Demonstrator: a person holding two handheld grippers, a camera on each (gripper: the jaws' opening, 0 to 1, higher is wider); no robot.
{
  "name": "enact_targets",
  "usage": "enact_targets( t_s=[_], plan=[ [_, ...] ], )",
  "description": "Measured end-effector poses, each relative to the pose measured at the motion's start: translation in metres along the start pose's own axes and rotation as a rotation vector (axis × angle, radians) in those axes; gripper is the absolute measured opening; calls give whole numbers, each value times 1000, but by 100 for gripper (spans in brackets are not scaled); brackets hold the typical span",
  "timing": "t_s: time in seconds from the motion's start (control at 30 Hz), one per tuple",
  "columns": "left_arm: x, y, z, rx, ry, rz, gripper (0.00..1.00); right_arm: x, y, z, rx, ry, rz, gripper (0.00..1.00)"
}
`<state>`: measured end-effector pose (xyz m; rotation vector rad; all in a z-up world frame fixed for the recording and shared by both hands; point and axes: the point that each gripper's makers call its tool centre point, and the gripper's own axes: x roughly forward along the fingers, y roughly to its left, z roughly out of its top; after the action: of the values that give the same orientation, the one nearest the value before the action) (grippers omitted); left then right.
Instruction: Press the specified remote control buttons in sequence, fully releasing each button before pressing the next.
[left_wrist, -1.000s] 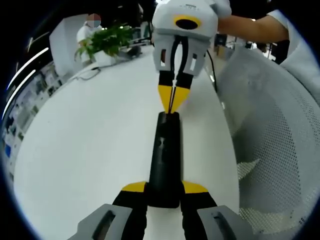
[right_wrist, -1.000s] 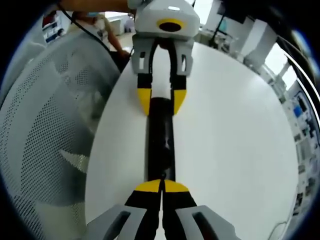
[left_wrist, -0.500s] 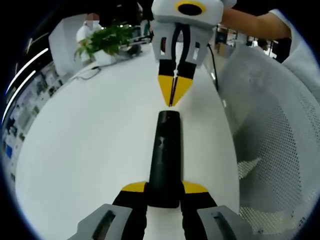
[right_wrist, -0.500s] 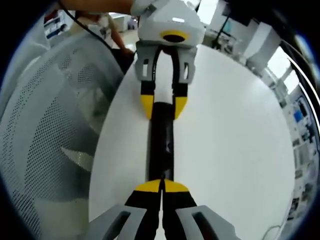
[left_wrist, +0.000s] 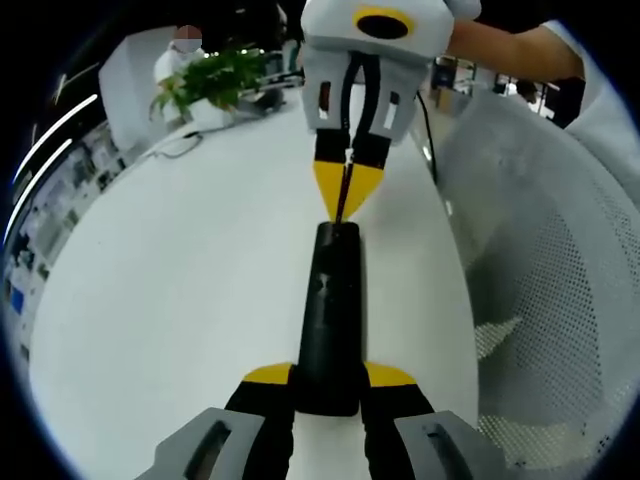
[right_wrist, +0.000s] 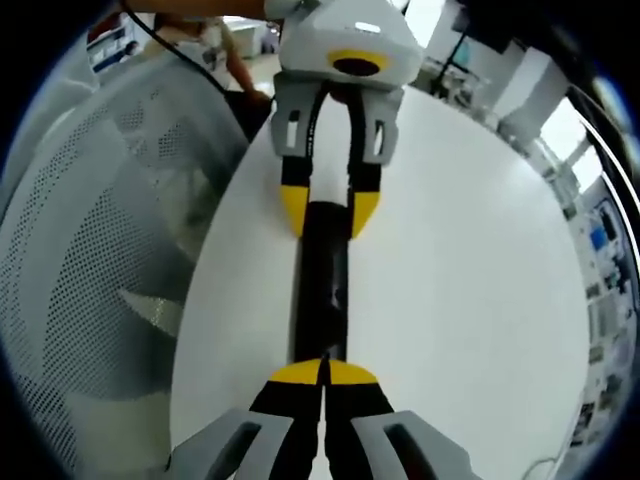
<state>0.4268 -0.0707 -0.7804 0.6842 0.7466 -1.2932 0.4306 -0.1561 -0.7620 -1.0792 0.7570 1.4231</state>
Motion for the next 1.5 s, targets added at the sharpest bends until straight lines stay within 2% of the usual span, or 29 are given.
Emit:
enact_targets(
  t_s=[0.87, 1.03, 1.2, 1.5],
  plan=[
    [1, 0, 0, -9, -17, -11, 24, 12, 2, 0, -14, 12, 36, 0],
    [1, 0, 0, -5, -20, -11, 24, 14, 1, -1, 24, 12, 51, 0],
    [1, 0, 0, -9, -24, -14, 24, 15, 2, 0, 3, 35, 62, 0],
    [1, 0, 0, -9, -20, -14, 24, 14, 2, -1, 23, 21, 55, 0]
  ],
)
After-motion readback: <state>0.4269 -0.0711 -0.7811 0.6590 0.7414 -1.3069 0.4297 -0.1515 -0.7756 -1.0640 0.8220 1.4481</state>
